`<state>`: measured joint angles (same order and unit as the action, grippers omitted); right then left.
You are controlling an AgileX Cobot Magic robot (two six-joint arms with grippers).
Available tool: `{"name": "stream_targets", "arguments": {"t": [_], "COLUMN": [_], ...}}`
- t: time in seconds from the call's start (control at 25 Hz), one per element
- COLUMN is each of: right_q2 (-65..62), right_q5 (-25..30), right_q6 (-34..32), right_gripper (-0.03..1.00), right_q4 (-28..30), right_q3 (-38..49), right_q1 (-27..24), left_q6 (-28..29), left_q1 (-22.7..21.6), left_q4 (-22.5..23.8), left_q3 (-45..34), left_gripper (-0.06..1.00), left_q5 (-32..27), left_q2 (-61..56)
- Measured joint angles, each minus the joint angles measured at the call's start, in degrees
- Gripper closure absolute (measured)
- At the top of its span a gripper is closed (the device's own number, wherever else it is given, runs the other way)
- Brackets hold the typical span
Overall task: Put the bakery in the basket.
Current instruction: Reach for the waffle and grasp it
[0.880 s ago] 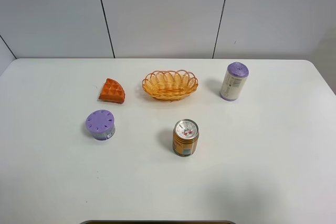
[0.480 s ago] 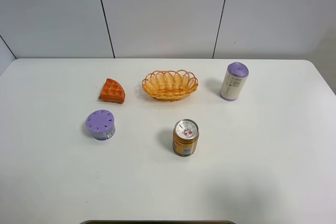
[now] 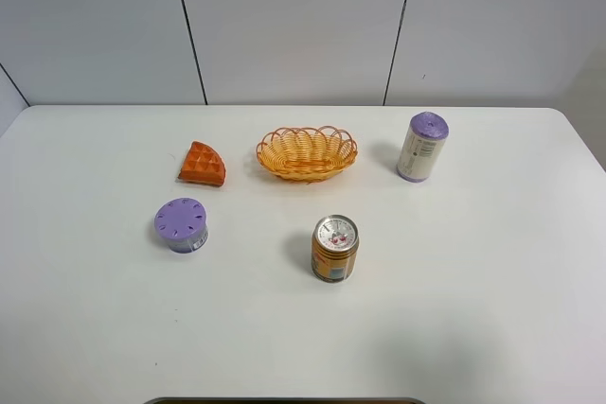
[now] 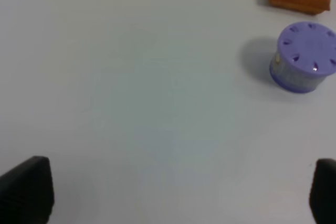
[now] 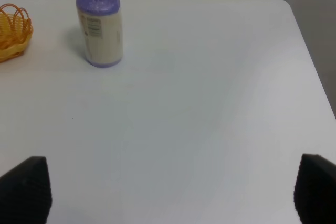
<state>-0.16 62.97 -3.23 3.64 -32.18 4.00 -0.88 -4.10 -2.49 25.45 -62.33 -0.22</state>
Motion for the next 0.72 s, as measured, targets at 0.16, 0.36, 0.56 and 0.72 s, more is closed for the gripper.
{"name": "stream_targets", "arguments": {"t": [0.16, 0.36, 0.56, 0.72], "right_q2": [0.0, 0.0, 0.0, 0.0], "right_q5": [0.0, 0.0, 0.0, 0.0], "right_q6": [0.0, 0.0, 0.0, 0.0], "right_gripper": [0.05, 0.05, 0.05, 0.05], "right_q4": [0.0, 0.0, 0.0, 0.0], "right_q3": [0.0, 0.0, 0.0, 0.0], "right_q1": [0.0, 0.0, 0.0, 0.0], "left_q6": [-1.91, -5.61, -7.13, -8.38], "left_q1": [0.0, 0.0, 0.0, 0.0], "left_q4": [-0.13, -0.3, -0.59, -1.85], "left_q3": [3.84, 11.52, 20.41, 27.18], "left_gripper": [-0.05, -0.05, -0.05, -0.05], "left_q5": [0.05, 0.12, 0.19, 0.45], "left_q2": [4.3, 16.72, 31.07, 43.2]}}
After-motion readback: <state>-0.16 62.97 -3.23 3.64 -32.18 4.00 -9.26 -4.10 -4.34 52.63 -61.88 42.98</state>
